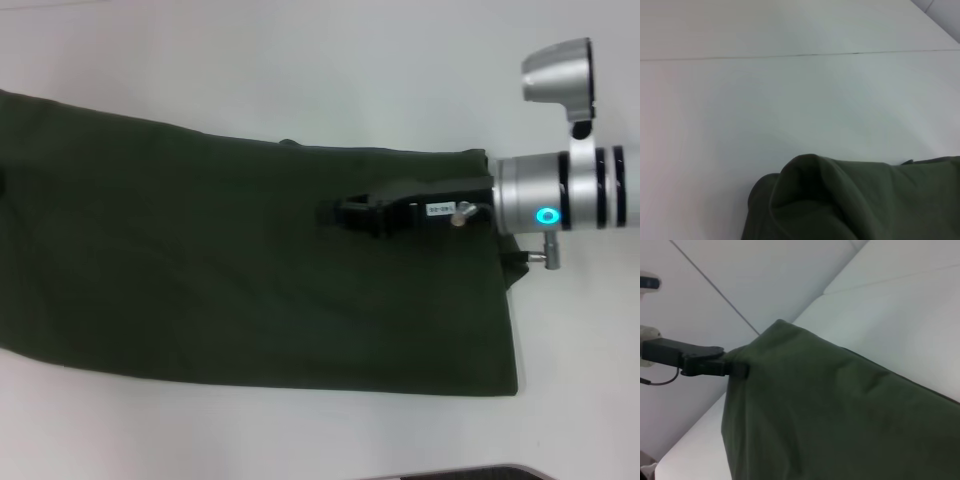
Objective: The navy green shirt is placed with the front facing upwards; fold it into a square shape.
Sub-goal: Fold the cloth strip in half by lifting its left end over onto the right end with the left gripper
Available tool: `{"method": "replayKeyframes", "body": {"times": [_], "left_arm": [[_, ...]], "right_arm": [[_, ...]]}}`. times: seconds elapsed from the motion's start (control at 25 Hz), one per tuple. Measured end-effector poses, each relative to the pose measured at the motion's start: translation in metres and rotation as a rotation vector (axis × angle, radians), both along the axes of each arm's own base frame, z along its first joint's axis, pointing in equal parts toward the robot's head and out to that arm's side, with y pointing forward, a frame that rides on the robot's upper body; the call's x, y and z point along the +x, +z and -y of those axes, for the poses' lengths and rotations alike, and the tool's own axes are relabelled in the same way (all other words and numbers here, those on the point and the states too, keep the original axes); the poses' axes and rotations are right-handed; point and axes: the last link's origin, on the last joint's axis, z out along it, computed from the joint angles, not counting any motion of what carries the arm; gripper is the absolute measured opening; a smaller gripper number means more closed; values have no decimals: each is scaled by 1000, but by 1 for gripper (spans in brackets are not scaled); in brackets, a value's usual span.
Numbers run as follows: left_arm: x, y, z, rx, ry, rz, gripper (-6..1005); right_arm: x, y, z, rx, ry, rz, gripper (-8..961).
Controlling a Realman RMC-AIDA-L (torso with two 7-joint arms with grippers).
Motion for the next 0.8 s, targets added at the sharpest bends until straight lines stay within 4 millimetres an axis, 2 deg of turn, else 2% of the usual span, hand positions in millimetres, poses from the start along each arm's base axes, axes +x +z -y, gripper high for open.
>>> {"method": "replayKeyframes", "body": {"times": [0.48, 0.8], "left_arm": [[13, 1, -3, -26, -31, 32, 79], [26, 2, -1, -44, -70, 104, 81]], "right_arm": [[-37, -24, -21, -24, 77, 41, 48], [-54, -28, -30, -26, 116, 50, 44]]}}
